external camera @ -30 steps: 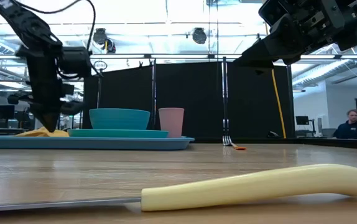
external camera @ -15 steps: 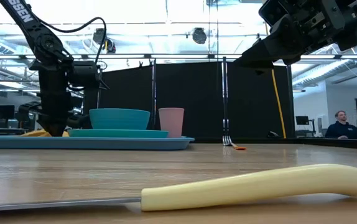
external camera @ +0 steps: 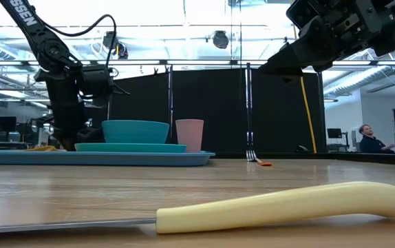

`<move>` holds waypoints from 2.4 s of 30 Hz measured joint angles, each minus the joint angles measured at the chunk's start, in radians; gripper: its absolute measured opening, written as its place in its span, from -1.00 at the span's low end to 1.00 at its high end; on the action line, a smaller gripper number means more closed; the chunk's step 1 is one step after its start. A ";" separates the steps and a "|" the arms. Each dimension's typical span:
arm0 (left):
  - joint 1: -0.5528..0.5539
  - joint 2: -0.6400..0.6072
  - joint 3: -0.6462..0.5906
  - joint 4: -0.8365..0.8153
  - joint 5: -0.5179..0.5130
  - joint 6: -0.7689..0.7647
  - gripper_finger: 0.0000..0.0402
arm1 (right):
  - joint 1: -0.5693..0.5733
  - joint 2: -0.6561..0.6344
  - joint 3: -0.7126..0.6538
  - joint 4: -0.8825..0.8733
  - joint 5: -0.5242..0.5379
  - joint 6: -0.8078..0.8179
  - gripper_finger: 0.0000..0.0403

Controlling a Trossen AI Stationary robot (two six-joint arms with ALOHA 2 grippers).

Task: Set up tray
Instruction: Put the yellow napkin to the left of the green plate on the blue serving tray

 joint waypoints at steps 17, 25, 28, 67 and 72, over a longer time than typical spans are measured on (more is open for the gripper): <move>-0.015 -0.009 -0.002 -0.034 -0.067 -0.127 -0.98 | 0.000 0.000 0.000 -0.003 0.000 -0.001 -0.29; -0.045 -0.102 -0.003 -0.059 -0.108 -0.156 -0.98 | 0.000 0.000 0.000 -0.003 0.001 -0.003 -0.29; -0.053 -0.145 -0.003 -0.074 -0.104 -0.165 -0.95 | 0.000 0.000 0.000 -0.004 0.001 0.000 -0.29; -0.257 -0.106 0.006 -0.323 0.173 -0.382 -0.98 | 0.000 0.000 0.000 0.002 0.002 0.007 -0.29; -0.286 -0.140 -0.002 -0.331 0.059 -0.414 -0.98 | 0.000 0.000 0.000 0.002 0.002 0.003 -0.29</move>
